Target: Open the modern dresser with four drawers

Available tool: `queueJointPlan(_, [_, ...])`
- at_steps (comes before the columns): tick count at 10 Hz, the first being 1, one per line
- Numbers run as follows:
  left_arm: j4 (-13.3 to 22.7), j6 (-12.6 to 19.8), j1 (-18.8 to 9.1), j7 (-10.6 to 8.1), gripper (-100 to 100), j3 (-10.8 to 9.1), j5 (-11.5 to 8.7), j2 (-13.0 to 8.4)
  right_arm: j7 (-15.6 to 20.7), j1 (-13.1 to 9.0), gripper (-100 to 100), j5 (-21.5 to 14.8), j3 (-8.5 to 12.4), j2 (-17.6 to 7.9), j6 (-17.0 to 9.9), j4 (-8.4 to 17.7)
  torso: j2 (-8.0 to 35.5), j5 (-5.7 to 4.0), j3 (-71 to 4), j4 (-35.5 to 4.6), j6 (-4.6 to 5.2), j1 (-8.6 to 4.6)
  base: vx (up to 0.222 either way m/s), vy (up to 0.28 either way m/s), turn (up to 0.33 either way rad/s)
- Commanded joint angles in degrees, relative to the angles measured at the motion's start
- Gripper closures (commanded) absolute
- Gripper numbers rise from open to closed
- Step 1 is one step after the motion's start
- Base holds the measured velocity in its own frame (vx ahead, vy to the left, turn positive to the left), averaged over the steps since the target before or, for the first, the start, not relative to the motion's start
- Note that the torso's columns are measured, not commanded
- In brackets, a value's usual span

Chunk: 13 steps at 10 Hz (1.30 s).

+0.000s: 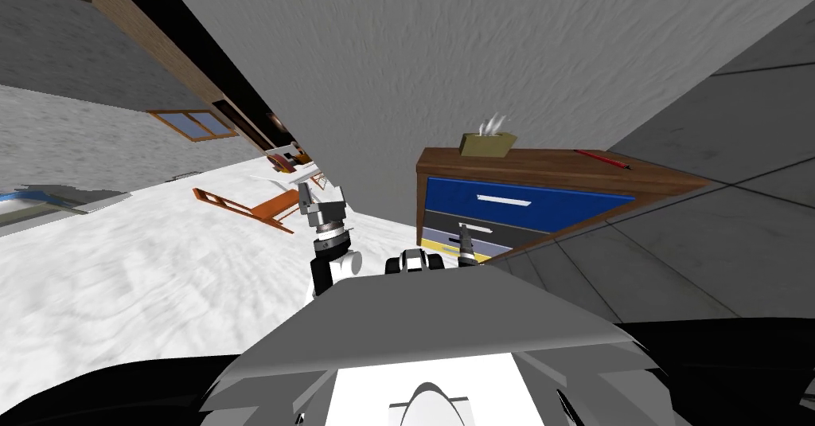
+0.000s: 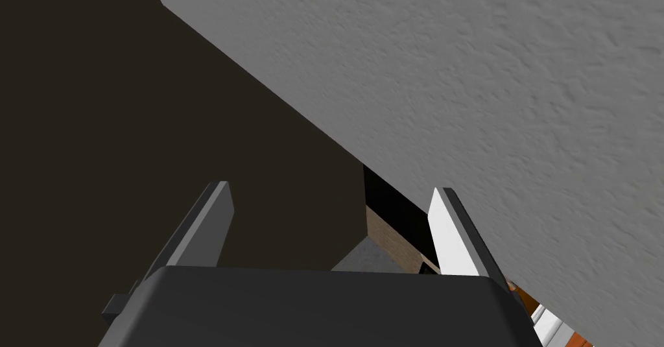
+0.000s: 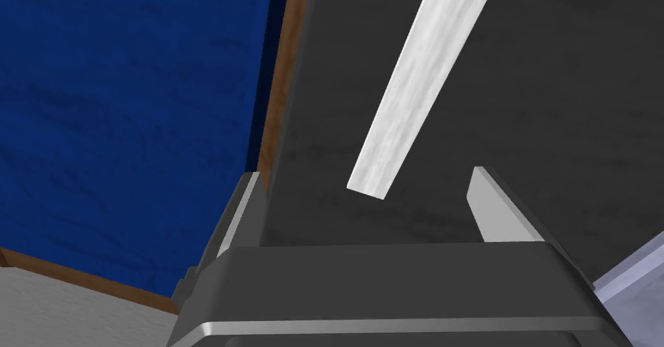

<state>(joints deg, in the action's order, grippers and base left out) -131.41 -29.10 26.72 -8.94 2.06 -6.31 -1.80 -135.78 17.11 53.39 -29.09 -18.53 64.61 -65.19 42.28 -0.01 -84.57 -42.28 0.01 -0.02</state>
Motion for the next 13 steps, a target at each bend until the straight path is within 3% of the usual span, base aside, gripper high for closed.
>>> queueJointPlan(1, [0.0,0.0,0.0,0.0,0,0.0,0.0,0.0,-4.23,-0.69,-100,2.65,-1.12,-1.14,0.8,2.57,0.01,0.0,0.0,0.0,-0.02,0.01,-0.005,0.019,0.107])
queueJointPlan(6, [0.0,0.0,0.0,0.0,0,0.0,0.0,0.0,-8.96,-1.45,-100,5.73,-2.23,-2.73,1.4,5.05,-0.01,0.0,0.0,0.0,-0.02,0.0,-0.003,0.016,0.059])
queueJointPlan(8, [0.0,0.0,0.0,0.0,0,0.0,0.0,0.0,-7.53,-1.64,-100,6.1,-1.29,-3.45,-0.63,2.79,0.01,0.0,0.01,0.0,-0.01,-0.01,0.015,0.001,-0.007])
queueJointPlan(10, [0.0,0.0,0.01,0.0,0,0.0,0.0,0.0,-7.97,-1.83,-100,5.97,-1.41,-3.31,-0.18,3.55,-0.1,-0.01,-0.07,0.03,-0.01,-0.03,0.032,-0.009,-0.003])
queueJointPlan(11, [0.0,0.0,0.0,0.0,0,0.0,0.0,0.0,-7.91,-1.83,100,6.0,-1.38,-3.35,-0.33,3.45,0.02,0.0,0.01,0.0,-0.01,0.02,0.0,0.0,0.0])
queueJointPlan(13, [0.0,0.0,-0.01,0.0,0,0.01,0.0,0.01,-7.73,-1.45,100,5.96,-1.47,-3.79,-0.65,2.46,0.08,-0.31,0.16,0.28,0.07,-0.23,-0.115,0.046,-0.022])
